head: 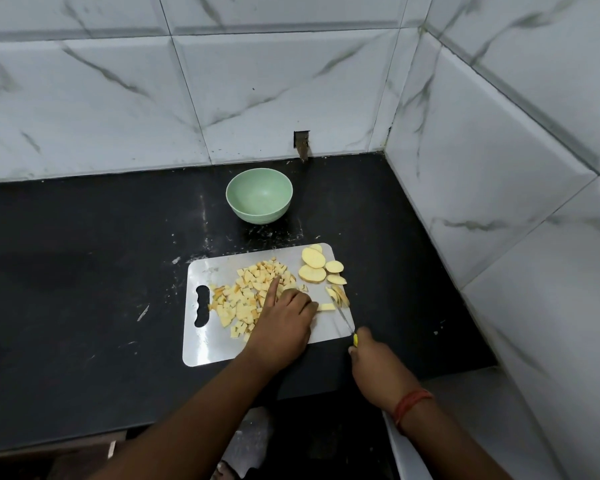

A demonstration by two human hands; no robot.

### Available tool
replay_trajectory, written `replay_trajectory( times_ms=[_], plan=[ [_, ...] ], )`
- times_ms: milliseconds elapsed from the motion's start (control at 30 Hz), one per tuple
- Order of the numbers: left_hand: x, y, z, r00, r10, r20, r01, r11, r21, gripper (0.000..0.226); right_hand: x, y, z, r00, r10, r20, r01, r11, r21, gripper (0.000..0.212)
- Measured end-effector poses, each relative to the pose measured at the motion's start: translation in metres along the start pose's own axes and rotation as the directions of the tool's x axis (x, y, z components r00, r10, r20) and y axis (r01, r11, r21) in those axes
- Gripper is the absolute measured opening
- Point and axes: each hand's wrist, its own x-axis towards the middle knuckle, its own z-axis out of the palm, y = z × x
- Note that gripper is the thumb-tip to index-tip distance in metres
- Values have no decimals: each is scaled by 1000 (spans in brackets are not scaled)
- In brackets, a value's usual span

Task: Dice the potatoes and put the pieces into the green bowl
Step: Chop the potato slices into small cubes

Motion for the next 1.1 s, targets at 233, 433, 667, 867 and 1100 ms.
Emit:
replay_trajectory(
  times_ms=[233,433,667,867,1100],
  plan=[
    [11,1,0,995,-100,30,101,994,-42,11,0,-3,7,1000,0,12,0,1000,-24,26],
    [16,2,1,993,-115,41,117,991,-62,12,6,-3,13,1000,17,26,-16,999,-33,26],
    [20,1,4,987,-157,34,159,985,-69,18,12,-8,15,995,46,87,-42,998,-51,33],
    [20,1,7,988,-152,18,153,985,-75,15,-9,4,9,998,2,55,0,1000,-30,8],
    [12,1,10,984,-175,-11,173,979,-106,13,6,-14,8,999,2,49,1,998,-62,24]
  ],
)
